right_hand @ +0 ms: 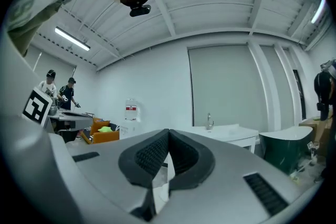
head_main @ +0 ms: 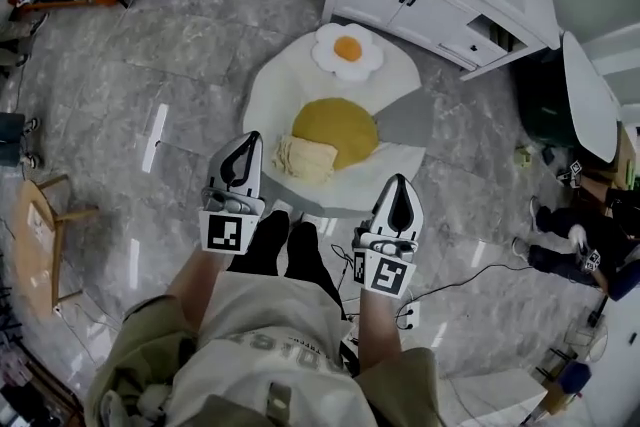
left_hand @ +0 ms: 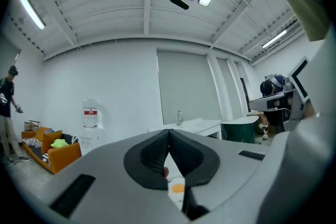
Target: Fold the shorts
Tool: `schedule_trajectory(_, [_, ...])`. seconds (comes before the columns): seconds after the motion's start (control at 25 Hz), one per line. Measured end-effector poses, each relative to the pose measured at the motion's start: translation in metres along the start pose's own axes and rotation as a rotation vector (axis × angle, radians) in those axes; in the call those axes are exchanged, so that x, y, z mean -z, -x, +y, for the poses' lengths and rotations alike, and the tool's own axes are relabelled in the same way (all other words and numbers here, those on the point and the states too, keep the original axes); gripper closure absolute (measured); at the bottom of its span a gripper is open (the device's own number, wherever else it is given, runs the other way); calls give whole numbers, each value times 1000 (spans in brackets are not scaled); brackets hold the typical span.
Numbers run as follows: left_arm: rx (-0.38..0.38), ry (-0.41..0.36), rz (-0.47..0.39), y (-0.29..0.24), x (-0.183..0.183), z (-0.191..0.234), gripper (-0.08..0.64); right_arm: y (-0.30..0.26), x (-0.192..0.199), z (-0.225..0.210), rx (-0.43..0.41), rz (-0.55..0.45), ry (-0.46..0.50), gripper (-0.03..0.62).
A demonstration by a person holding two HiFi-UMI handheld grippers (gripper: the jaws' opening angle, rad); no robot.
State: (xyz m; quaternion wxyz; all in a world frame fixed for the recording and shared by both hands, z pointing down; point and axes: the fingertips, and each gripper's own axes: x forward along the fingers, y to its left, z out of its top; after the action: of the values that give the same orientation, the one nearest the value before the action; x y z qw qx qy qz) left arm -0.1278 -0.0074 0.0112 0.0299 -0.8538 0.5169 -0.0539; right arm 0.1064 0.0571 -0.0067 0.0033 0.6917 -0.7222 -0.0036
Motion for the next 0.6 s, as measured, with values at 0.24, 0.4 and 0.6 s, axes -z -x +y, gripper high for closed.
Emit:
schedule_trajectory(0.24, [-6,-10,-28,-10,-13,-4,545,-7,-11,-4,-15,-11,10,574])
schedule_trajectory(0.4, [-2,-32,-20,-14,-10,-5,545,-8,-9,-8,-17,-6,9,574])
schedule_trajectory(0.6, [7,-55,-6,-14,-7,-5,545,-9,-5,-5,-27,6,11,574])
